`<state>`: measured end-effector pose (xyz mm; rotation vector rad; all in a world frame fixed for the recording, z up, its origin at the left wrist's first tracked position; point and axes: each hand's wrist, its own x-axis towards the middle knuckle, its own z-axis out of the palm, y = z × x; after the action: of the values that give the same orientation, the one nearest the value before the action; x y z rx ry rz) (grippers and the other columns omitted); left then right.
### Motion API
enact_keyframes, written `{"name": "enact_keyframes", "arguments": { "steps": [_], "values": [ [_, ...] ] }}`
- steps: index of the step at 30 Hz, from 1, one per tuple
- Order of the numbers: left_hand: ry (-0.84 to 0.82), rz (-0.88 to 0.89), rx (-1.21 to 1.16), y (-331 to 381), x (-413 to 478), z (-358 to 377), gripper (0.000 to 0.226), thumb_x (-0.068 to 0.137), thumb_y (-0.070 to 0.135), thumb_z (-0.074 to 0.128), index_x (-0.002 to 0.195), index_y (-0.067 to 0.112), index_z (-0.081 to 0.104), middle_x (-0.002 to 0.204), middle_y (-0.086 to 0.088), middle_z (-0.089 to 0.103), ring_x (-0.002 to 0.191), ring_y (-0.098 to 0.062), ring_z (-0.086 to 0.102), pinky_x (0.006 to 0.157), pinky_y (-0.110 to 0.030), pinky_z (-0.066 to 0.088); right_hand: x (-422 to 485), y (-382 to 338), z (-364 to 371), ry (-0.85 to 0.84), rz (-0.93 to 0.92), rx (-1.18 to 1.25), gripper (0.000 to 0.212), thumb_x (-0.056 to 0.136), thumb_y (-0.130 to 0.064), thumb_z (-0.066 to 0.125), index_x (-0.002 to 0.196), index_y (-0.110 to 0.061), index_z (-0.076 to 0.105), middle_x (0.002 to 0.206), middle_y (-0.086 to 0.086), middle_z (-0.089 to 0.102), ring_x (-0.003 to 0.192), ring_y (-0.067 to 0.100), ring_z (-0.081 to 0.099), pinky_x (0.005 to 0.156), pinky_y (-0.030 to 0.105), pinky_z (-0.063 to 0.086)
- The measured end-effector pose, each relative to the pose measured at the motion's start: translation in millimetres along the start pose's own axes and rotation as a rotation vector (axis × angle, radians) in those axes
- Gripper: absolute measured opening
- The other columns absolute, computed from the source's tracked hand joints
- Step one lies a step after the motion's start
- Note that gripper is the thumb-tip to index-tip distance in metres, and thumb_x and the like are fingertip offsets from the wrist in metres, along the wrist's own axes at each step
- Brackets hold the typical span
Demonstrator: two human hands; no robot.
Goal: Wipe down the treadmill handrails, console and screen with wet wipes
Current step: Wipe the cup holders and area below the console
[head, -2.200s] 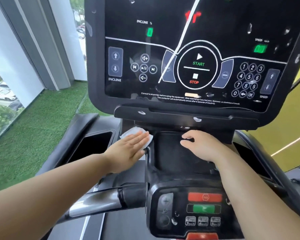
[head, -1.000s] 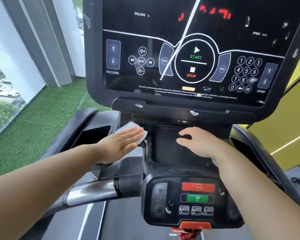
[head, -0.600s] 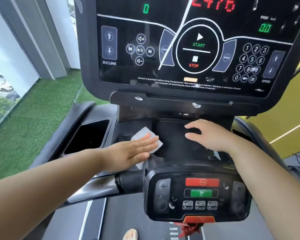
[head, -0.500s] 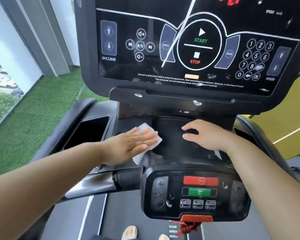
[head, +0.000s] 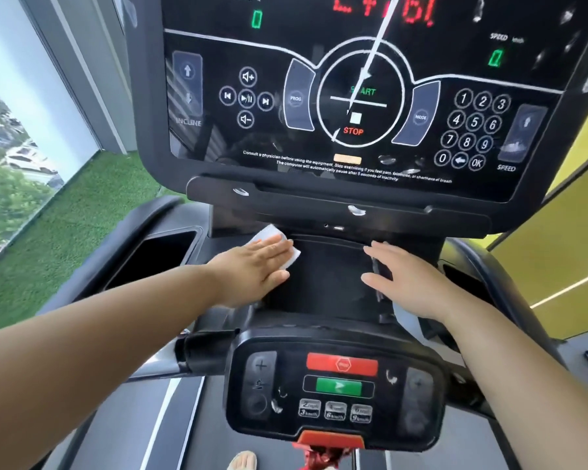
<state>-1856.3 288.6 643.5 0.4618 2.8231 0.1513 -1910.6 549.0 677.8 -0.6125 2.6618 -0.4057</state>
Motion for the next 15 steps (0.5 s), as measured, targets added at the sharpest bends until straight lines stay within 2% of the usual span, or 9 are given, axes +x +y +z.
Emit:
{"name": "enact_keyframes", "arguments": {
  "steps": [2, 6, 10, 13, 15],
  "values": [
    [-0.029, -0.016, 0.031, 6, 2, -1, 0.055, 0.103, 0.038, 0.016, 0.151, 0.018, 0.0, 0.159, 0.003, -0.009, 0.144, -0.01, -0.013, 0.108, -0.017, -0.016, -1, 2, 4, -0.019, -0.016, 0.021, 0.058, 0.098, -0.037, 0.047, 0.149, -0.022, 0.026, 0.158, -0.01, 0.013, 0.145, 0.004, 0.009, 0.113, 0.022, 0.011],
    [-0.059, 0.017, 0.05, 1, -10, -2, 0.06, 0.098, 0.051, 0.006, 0.151, 0.024, 0.001, 0.158, 0.009, -0.008, 0.144, -0.006, -0.012, 0.105, -0.012, -0.017, -2, 7, 10, -0.02, -0.03, 0.07, 0.057, 0.098, -0.035, 0.046, 0.149, -0.021, 0.026, 0.158, -0.012, 0.01, 0.144, 0.002, 0.008, 0.114, 0.023, 0.012],
    [-0.105, -0.017, 0.114, 14, 7, -8, 0.057, 0.102, 0.043, 0.013, 0.151, 0.021, -0.004, 0.158, 0.005, -0.013, 0.144, -0.009, -0.014, 0.113, -0.022, -0.014, -1, 7, 8, -0.02, -0.038, 0.061, 0.054, 0.099, -0.033, 0.045, 0.149, -0.02, 0.027, 0.158, -0.012, 0.011, 0.144, 0.002, 0.01, 0.113, 0.022, 0.014],
    [-0.166, 0.009, 0.048, 29, 27, -12, 0.055, 0.102, 0.043, 0.014, 0.151, 0.024, -0.003, 0.158, 0.008, -0.012, 0.144, -0.007, -0.013, 0.117, -0.028, -0.009, 0, 7, 4, -0.038, -0.045, 0.048, 0.054, 0.099, -0.034, 0.045, 0.149, -0.021, 0.027, 0.158, -0.012, 0.011, 0.144, 0.002, 0.011, 0.112, 0.021, 0.014],
    [-0.179, 0.045, -0.104, 32, 31, -14, 0.051, 0.103, 0.04, 0.018, 0.151, 0.027, 0.006, 0.157, 0.015, -0.003, 0.144, -0.003, -0.006, 0.116, -0.023, -0.006, 2, 4, 1, -0.054, -0.077, 0.038, 0.054, 0.099, -0.034, 0.045, 0.149, -0.023, 0.027, 0.157, -0.011, 0.013, 0.143, 0.002, 0.013, 0.112, 0.019, 0.014]
  ]
}}
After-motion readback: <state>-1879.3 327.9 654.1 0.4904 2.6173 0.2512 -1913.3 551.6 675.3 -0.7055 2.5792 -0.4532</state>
